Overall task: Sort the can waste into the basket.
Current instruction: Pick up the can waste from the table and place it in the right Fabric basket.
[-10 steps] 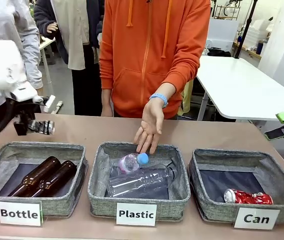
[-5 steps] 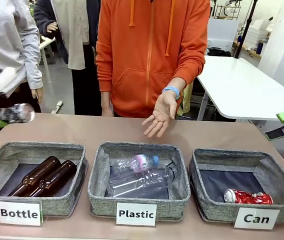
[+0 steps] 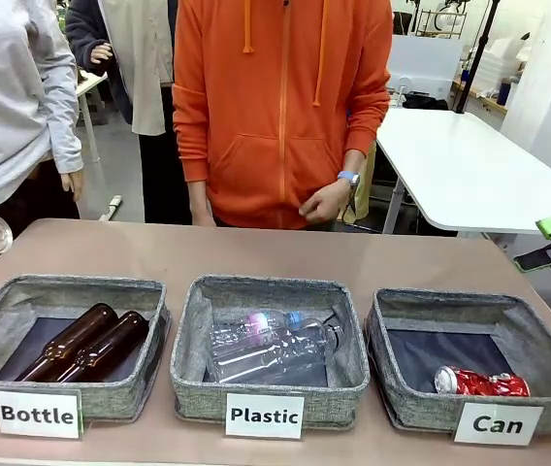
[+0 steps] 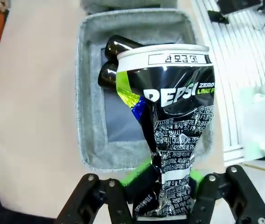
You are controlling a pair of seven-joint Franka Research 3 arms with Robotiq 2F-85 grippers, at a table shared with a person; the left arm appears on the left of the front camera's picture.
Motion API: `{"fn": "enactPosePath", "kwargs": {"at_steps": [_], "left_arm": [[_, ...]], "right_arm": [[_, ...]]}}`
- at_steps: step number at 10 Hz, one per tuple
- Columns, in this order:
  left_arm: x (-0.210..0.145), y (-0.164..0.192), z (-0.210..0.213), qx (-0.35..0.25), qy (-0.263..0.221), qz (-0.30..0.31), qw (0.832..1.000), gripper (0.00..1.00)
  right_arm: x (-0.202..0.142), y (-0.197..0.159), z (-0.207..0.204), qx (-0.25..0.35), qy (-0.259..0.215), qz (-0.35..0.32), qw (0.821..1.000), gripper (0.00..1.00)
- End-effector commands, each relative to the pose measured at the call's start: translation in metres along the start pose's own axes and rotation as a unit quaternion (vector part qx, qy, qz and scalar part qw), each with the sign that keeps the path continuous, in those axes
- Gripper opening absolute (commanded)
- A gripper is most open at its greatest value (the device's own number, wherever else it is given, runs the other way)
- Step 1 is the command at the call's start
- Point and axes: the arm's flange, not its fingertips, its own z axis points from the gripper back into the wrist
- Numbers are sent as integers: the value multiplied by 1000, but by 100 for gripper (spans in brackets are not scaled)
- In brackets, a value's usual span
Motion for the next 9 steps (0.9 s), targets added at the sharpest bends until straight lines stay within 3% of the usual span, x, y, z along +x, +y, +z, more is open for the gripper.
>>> {"fn": "enactPosePath", "kwargs": {"at_steps": [1,2,3,4,6,7,8,9], "left_arm": [[7,-2,2,1,7,-16,1000,0],[0,0,0,0,0,0,1000,15],[50,6,-23,-8,-18,1,1000,15],[108,10,-39,-15,-20,-39,999,15],[216,28,-75,-51,-1,-103,993,15],[281,33,-94,-58,-19,-57,997,15],[340,32,-112,-44,-83,7,996,15],[388,28,-134,-53,-64,-17,996,15]], "right_arm": [[-2,-1,3,-1,6,9,1000,100],[-2,-1,3,-1,6,9,1000,100],[0,0,0,0,0,0,1000,100],[-8,28,20,-23,-19,3,1000,100],[-49,45,55,-87,-34,-7,996,100],[-83,43,75,-130,-45,-6,991,100],[-114,39,90,-153,-66,-5,986,100],[-140,36,105,-151,-106,-12,983,100]]}}
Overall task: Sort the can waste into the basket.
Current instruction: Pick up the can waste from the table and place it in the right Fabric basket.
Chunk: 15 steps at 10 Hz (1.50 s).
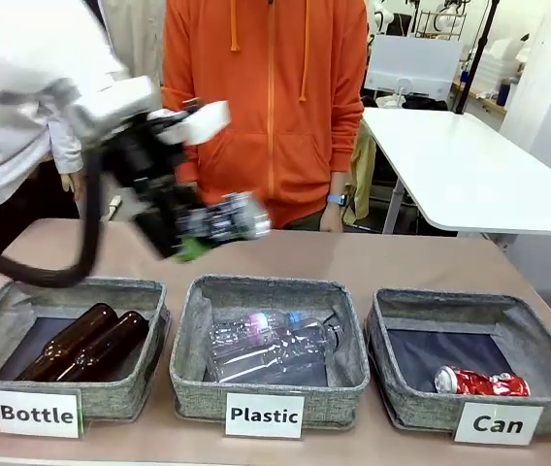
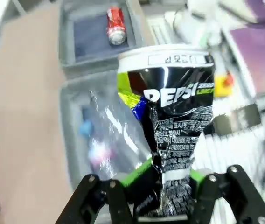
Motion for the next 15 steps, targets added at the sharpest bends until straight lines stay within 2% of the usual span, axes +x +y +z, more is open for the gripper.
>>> {"fn": "enactPosePath", "kwargs": {"at_steps": [1,2,4,5,6,8,9,10,12,13,15], "left_arm": [[51,30,-34,5,14,18,1000,15],[92,36,-81,4,30,18,999,15],[143,39,-178,3,69,20,997,15],[161,41,-218,23,72,19,997,15],[181,48,-247,78,63,11,995,15],[205,68,-266,115,62,13,991,15],[208,83,-268,93,86,27,992,15],[183,47,-273,87,49,0,995,15],[183,47,-273,87,49,0,995,15],[189,67,-275,96,56,7,994,15],[188,71,-279,123,51,1,991,15]], "right_arm": [[-45,-20,19,-2,-67,-25,997,100],[-67,-32,34,11,-117,-38,992,100],[-93,-55,54,43,-206,-65,975,100],[-77,-32,44,10,-115,-54,992,100],[-77,-32,44,10,-115,-54,992,100],[-77,-32,44,10,-115,-54,992,100],[-77,-32,44,10,-115,-54,992,100],[-77,-32,44,10,-115,-54,992,100],[-77,-32,44,10,-115,-54,992,100],[-77,-32,44,10,-115,-54,992,100],[-77,-32,44,10,-115,-54,992,100]]}}
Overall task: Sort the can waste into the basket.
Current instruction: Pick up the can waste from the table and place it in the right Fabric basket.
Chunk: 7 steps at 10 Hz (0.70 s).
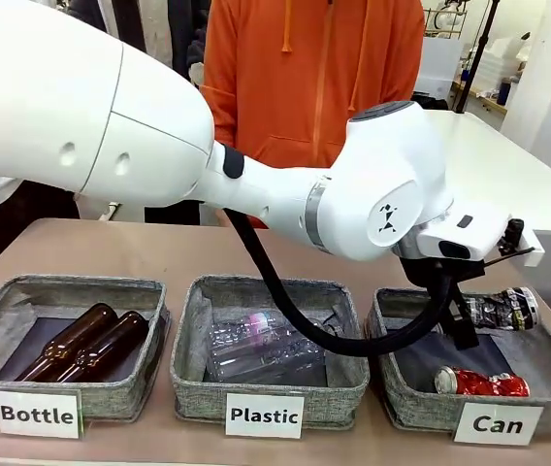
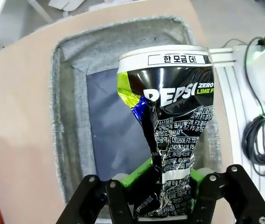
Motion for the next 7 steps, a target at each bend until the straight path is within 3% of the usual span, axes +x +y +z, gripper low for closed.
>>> {"fn": "enactPosePath", "kwargs": {"at_steps": [1,2,3,4,5,6,7], "left_arm": [[2,3,-1,37,-2,-1,999,15],[2,6,-2,35,6,-1,999,74],[0,7,-2,29,3,0,1000,74],[-1,7,-3,29,5,1,1000,100],[-1,7,-3,31,5,1,1000,75],[-1,9,0,31,-1,4,1000,100],[-1,10,4,28,-4,6,1000,100]], "right_arm": [[-2,1,3,2,1,6,1000,100],[-2,1,3,2,1,6,1000,100],[-2,1,3,2,1,6,1000,100],[-2,1,3,2,1,6,1000,100],[-2,1,3,2,1,6,1000,100],[-2,1,3,2,1,6,1000,100],[-2,1,3,2,1,6,1000,100]]}}
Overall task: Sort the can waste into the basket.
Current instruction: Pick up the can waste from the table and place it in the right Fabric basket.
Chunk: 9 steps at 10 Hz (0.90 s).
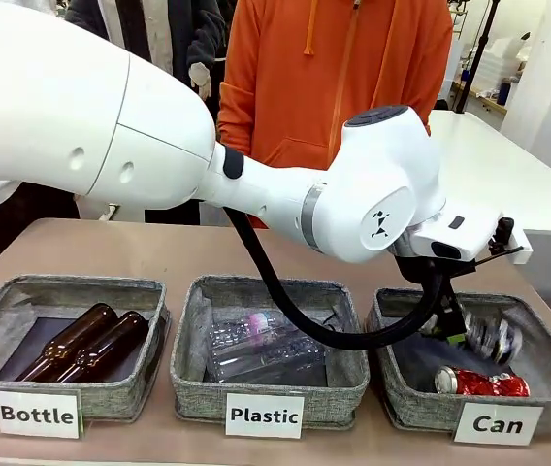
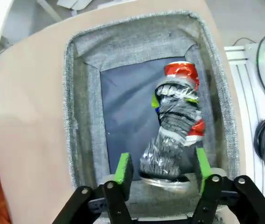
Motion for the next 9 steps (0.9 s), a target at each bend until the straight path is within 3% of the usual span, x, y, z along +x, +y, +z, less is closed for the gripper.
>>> {"fn": "enactPosePath", "kwargs": {"at_steps": [1,3,5,7,9], "left_arm": [[2,0,9,6,-7,15,1000,100],[-2,-3,20,2,-14,18,1000,100],[-17,-11,55,-41,-9,62,997,100],[-57,-19,129,-36,-17,141,989,100],[-128,-15,204,-8,-29,229,973,100]], "right_arm": [[-2,1,3,2,1,6,1000,100],[-2,1,3,2,1,6,1000,100],[0,0,0,0,0,0,1000,100],[35,11,-31,2,34,-1,999,100],[84,27,-78,0,83,15,996,100]]}}
